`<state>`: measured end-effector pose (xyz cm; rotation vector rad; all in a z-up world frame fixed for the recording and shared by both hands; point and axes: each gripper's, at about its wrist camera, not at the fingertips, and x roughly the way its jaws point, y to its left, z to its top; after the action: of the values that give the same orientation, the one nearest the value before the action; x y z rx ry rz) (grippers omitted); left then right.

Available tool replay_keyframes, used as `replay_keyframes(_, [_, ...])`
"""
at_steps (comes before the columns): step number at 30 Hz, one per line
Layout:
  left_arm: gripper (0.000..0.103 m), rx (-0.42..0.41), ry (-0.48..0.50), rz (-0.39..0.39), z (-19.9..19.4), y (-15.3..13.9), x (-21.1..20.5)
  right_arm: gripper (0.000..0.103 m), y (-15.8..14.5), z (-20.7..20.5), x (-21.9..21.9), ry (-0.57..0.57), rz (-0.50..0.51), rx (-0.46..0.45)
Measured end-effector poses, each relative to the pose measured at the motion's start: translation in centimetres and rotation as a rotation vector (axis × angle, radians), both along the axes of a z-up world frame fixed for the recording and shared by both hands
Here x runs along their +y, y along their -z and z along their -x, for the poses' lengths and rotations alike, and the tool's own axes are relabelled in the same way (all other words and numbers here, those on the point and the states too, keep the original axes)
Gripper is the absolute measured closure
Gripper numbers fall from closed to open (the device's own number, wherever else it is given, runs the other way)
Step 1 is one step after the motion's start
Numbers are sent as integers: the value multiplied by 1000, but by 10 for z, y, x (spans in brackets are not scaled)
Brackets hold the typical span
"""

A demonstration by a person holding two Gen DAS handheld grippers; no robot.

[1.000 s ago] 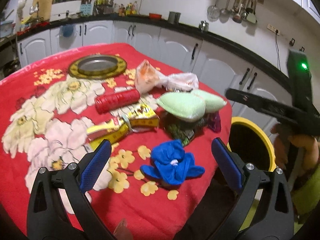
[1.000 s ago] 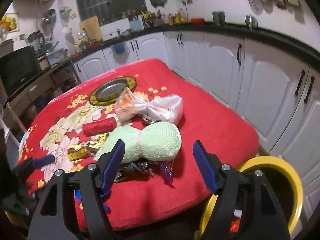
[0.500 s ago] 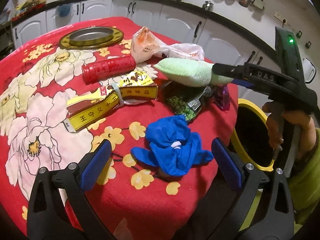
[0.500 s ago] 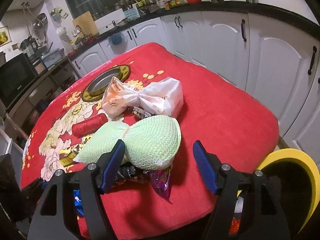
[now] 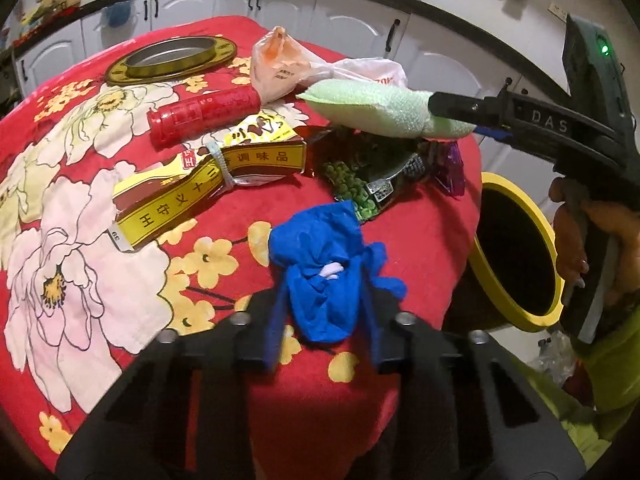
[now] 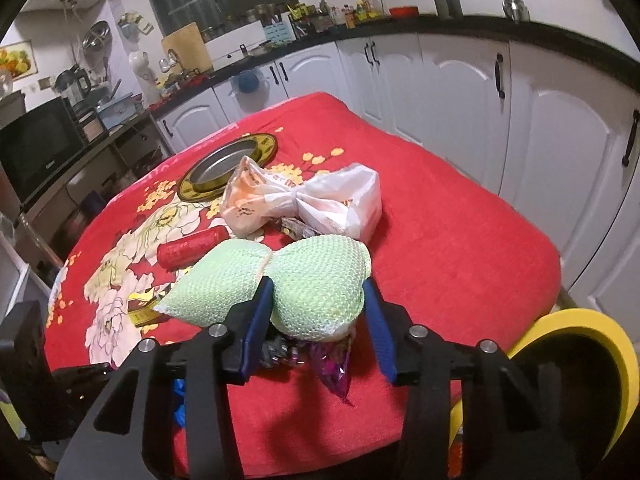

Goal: Collect trash
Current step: 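Grasp the blue cloth with the left tool while the right tool grasps the pale green mesh sleeve, then carry the blue cloth and green mesh sleeve over the yellow bin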

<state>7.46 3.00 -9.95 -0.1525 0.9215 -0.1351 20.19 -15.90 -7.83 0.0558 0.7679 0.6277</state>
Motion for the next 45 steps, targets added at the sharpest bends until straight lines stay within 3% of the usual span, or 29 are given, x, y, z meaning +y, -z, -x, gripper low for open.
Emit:
replay_keyframes(4, [90, -19, 0, 11, 1, -6, 2, 62, -13, 7, -4, 6, -21, -44])
replay_keyframes(15, [90, -160, -40, 36, 12, -47, 19, 62, -39, 31, -15, 33, -59, -123])
replay_keyframes(27, [90, -260, -96, 44, 21, -77, 38, 62, -56, 56, -22, 39, -51, -204])
replay_keyframes(45, [91, -318, -82, 44, 25, -93, 21, 62, -67, 80, -71, 114, -62, -253])
